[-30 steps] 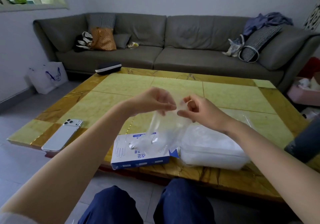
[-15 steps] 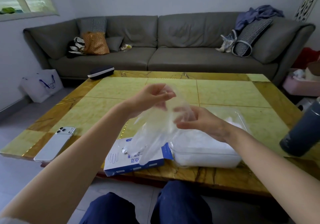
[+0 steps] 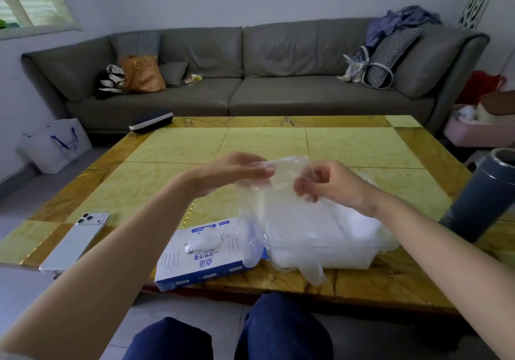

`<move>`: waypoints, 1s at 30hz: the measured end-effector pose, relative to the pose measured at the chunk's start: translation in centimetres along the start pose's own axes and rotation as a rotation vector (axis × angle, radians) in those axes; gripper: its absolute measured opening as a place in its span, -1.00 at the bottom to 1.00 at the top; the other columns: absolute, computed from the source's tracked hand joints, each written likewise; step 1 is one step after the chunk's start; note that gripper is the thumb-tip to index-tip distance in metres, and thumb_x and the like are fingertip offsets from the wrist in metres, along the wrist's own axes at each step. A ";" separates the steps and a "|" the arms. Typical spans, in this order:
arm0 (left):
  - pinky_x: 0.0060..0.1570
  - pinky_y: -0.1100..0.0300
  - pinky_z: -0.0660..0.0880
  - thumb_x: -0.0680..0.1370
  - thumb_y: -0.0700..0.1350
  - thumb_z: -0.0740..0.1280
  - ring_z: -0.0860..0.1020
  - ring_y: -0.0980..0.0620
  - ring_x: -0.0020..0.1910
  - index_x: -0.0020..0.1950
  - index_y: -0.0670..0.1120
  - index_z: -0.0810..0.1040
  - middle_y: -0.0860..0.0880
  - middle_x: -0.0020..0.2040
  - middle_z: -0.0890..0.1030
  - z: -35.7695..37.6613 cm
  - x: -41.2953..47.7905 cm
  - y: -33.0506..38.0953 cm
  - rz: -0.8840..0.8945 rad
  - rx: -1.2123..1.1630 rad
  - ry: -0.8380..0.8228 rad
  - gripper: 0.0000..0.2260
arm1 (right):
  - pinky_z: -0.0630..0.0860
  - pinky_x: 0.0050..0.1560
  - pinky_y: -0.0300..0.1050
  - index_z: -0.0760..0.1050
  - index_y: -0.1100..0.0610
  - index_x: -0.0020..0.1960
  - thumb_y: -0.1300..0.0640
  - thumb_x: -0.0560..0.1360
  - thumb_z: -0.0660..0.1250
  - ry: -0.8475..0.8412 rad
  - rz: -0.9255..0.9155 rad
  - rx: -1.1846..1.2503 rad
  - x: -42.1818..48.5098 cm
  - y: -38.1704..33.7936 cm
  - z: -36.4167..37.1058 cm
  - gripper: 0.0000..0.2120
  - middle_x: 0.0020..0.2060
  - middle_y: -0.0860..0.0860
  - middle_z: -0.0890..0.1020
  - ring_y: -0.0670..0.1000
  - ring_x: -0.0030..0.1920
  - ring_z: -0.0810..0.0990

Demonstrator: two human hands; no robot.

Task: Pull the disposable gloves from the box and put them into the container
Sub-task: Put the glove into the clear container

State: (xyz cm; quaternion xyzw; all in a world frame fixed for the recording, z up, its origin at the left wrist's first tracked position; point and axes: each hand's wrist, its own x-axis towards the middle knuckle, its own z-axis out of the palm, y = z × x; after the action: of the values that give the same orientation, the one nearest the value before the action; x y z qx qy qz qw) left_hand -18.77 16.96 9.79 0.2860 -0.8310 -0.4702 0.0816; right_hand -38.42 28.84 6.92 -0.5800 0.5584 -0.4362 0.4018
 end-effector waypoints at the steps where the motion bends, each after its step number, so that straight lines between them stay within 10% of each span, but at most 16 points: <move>1: -0.03 0.37 0.51 0.50 0.05 0.38 0.61 0.17 -0.10 0.06 -0.10 0.60 0.00 -0.06 0.67 0.3 0.4 0.4 0.005 0.052 -0.001 -0.74 | 0.52 -0.25 -0.30 0.57 0.14 -0.10 0.12 0.38 0.44 -0.033 0.032 -0.078 -0.1 -0.4 -0.2 -0.86 -0.26 -0.06 0.64 -0.15 -0.26 0.59; 6: -0.07 0.32 0.50 0.49 -0.18 0.40 0.57 0.12 -0.16 -0.13 -0.10 0.56 -0.02 -0.15 0.62 1.3 2.8 2.0 0.117 0.113 0.196 -0.96 | 0.51 -0.15 -0.26 0.57 0.08 -0.05 0.16 0.35 0.52 0.128 0.137 -0.545 0.7 -0.8 -2.9 -0.79 -0.07 0.00 0.66 -0.12 -0.15 0.59; 12: -0.03 0.25 0.47 0.49 -0.25 0.38 0.51 0.07 -0.10 -0.04 -0.17 0.54 -0.03 -0.09 0.56 3.1 4.0 2.4 0.316 0.081 0.558 -0.92 | 0.38 -0.26 -0.17 0.54 0.14 -0.15 0.47 0.35 0.31 0.815 -0.448 -0.836 -1.2 -2.1 -3.2 -0.74 -0.24 -0.07 0.58 -0.04 -0.21 0.45; 16: 0.11 0.15 0.42 0.46 -0.25 0.40 0.48 0.00 0.04 -0.16 -0.03 0.46 -0.02 -0.01 0.54 4.4 3.8 -0.4 0.309 0.418 0.500 -0.83 | 0.52 -0.32 -0.09 0.57 0.17 -0.19 0.46 0.36 0.37 0.607 -0.561 -0.991 -2.7 0.0 -1.4 -0.79 -0.27 -0.02 0.62 0.00 -0.21 0.53; 22: 0.34 0.20 0.04 0.48 -0.42 0.15 0.22 0.12 0.41 0.06 0.02 0.60 0.10 0.32 0.45 5.4 3.5 -2.7 0.162 0.842 0.168 -0.59 | 0.38 -0.06 -0.21 0.53 0.07 0.11 0.33 0.52 0.21 0.104 0.083 -1.002 -2.3 4.8 0.6 -0.73 0.08 -0.04 0.59 -0.01 0.10 0.52; 30: 0.20 0.13 0.34 0.59 -0.22 0.15 0.41 0.00 0.21 0.24 -0.01 0.53 0.00 0.26 0.49 9.8 5.5 -3.0 0.173 0.871 0.197 -0.71 | 0.40 0.21 -0.28 0.50 0.07 0.21 0.05 0.52 0.34 -0.094 0.227 -0.490 -0.7 5.5 0.0 -0.72 0.15 -0.06 0.58 -0.11 0.17 0.52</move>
State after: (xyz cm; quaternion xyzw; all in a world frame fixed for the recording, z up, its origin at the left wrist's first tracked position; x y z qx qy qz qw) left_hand -26.06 19.92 1.29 0.2666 -0.9604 -0.0387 0.0713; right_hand -40.00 29.27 1.67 -0.6133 0.6894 -0.2131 0.3211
